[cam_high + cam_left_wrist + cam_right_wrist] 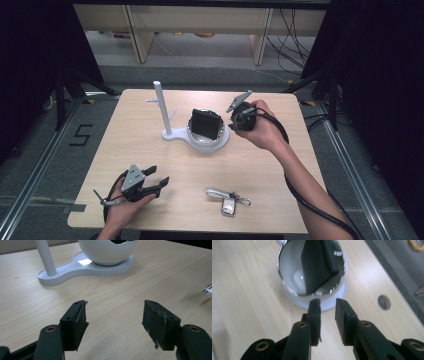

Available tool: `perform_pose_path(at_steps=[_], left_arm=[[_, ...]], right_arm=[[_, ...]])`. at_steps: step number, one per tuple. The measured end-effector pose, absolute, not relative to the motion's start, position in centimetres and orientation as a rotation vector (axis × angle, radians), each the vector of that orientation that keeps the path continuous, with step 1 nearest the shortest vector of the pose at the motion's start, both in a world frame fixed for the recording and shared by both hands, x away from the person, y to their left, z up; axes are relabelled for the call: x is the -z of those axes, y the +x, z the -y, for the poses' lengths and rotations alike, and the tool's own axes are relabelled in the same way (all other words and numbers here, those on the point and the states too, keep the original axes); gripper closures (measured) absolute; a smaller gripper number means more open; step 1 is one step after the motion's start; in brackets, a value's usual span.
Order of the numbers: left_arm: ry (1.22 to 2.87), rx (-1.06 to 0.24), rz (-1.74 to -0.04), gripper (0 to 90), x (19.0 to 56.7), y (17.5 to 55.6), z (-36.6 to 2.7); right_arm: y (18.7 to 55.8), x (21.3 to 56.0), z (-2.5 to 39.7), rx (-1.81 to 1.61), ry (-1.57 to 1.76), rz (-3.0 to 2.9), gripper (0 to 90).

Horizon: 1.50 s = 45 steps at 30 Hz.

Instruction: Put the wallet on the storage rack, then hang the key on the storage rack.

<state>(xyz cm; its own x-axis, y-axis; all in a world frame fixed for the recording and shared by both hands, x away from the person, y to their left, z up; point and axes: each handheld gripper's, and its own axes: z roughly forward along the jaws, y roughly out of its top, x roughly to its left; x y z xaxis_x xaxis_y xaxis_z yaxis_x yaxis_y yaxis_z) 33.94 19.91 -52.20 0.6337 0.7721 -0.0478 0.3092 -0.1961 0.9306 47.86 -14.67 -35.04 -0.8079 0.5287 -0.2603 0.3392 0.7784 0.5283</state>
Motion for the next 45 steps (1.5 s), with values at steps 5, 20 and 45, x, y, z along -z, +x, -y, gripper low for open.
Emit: perform_pose_path(at_steps=[5,20,45], left_arm=[[1.782,-0.539,-0.876,38.2,52.1,33.9,-19.6],[1.785,-0.537,-0.848,42.4,52.1,33.9,-19.1],[1.789,-0.543,-0.843,42.0,51.9,33.7,-19.0]], right_arm=[[46.6,36.5,17.0,-0.628,0.740,-2.619,82.7],[43.8,39.4,21.4,-0.586,0.874,-2.678,87.7],[40.4,42.7,21.5,-0.474,0.858,-2.833,90.0]])
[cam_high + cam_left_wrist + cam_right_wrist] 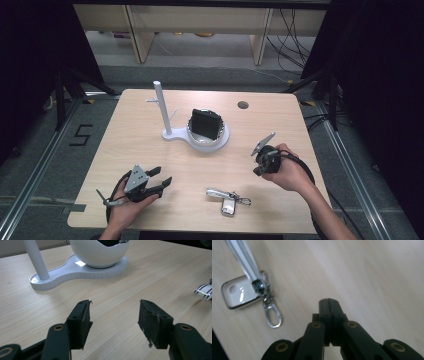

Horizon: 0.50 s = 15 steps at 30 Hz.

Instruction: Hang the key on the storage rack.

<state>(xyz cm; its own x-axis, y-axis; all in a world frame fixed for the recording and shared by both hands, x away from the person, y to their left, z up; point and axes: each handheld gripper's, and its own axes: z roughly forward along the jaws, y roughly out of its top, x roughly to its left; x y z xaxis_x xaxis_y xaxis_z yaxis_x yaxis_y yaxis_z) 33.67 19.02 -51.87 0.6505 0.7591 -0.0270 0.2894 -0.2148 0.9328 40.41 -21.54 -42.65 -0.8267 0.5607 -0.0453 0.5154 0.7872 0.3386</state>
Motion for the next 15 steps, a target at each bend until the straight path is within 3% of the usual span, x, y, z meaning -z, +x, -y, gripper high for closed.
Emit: perform_pose_path(at_steps=[15], left_arm=[[1.804,-0.545,-0.824,42.0,51.6,33.2,-18.8]], right_arm=[[34.7,45.9,19.6,-0.412,0.831,-3.100,90.0]])
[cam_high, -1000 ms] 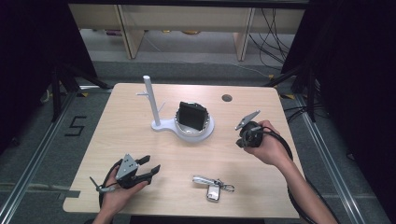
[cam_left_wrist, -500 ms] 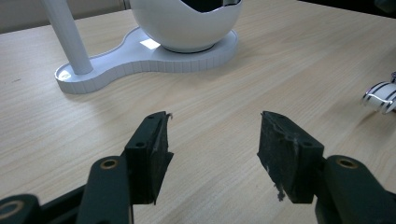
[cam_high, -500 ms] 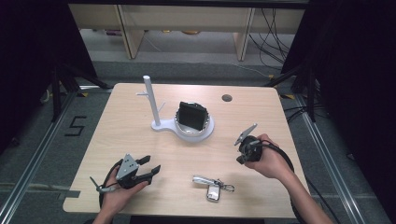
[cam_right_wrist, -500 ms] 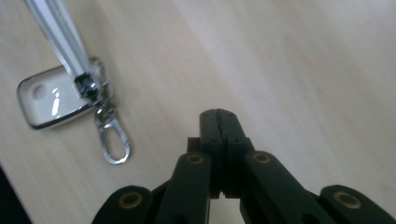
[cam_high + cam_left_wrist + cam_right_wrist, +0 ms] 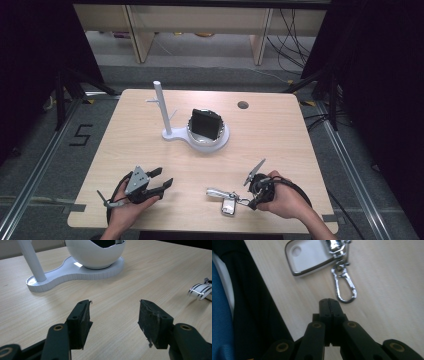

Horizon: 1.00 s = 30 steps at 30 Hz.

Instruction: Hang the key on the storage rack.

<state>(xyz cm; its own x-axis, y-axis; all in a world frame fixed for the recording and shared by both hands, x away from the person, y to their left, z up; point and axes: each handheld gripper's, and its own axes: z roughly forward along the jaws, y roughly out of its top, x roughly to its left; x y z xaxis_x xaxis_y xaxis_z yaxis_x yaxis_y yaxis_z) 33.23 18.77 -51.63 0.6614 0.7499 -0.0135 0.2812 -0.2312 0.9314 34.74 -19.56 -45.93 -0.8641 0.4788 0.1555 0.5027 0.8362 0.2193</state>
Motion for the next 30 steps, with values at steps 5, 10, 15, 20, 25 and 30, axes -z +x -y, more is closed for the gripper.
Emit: perform_pose_path(at_steps=[5,10,15,20,25,30], left_arm=[[1.783,-0.546,-0.817,42.0,51.8,33.3,-18.7],[1.795,-0.540,-0.815,42.0,51.8,33.3,-18.7],[1.797,-0.542,-0.821,42.0,51.8,33.2,-18.7],[1.786,-0.543,-0.818,42.0,51.8,33.2,-18.7],[1.797,-0.539,-0.820,42.0,51.7,33.2,-18.7],[1.797,-0.537,-0.818,42.0,51.7,33.2,-18.7]], right_arm=[[34.8,46.7,18.9,0.355,-0.788,2.891,90.0],[35.1,47.7,18.4,0.321,-0.798,2.893,90.0],[35.5,47.9,17.8,0.320,-0.809,2.895,90.0],[36.1,48.0,17.3,0.323,-0.827,2.899,90.0],[37.0,48.0,16.9,0.347,-0.817,2.918,90.0],[37.8,47.9,16.5,0.336,-0.837,2.933,90.0]])
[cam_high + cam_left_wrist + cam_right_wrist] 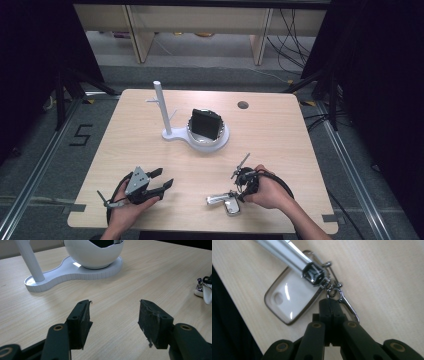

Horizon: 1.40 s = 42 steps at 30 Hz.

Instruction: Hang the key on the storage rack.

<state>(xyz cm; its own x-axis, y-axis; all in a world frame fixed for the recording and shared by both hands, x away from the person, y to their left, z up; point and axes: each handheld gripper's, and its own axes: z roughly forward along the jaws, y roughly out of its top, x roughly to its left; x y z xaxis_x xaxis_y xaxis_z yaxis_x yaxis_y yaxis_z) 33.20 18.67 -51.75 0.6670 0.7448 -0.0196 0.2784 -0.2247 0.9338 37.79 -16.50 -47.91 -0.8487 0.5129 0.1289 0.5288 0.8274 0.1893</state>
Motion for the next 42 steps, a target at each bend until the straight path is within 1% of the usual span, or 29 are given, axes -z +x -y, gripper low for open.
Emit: perform_pose_path(at_steps=[11,14,23,26,30,34,39,42], left_arm=[[1.803,-0.519,-0.803,41.8,51.6,33.3,-18.2],[1.811,-0.489,-0.794,41.8,51.4,33.5,-17.8],[1.856,-0.399,-0.717,42.1,50.4,34.7,-14.7],[1.878,-0.348,-0.697,43.4,50.3,35.0,-13.5],[1.911,-0.281,-0.671,48.8,50.1,35.3,-12.1],[1.940,-0.225,-0.670,58.2,49.9,35.7,-11.0],[1.981,-0.184,-0.679,66.8,49.8,36.1,-10.1],[1.999,-0.182,-0.668,71.8,49.9,36.0,-9.5]], right_arm=[[39.9,47.6,15.6,0.339,-0.892,2.976,90.0],[40.1,47.7,15.1,0.352,-0.889,2.987,90.0],[40.4,47.8,13.4,0.399,-0.895,2.959,89.8],[40.5,47.5,13.6,0.417,-0.902,2.963,86.4],[40.8,46.9,14.5,0.458,-0.959,2.964,82.7],[41.3,46.5,15.2,0.494,-1.049,2.927,79.4],[41.6,46.6,15.3,0.518,-1.090,2.881,77.2],[41.8,46.6,15.2,0.530,-1.122,2.855,75.3]])
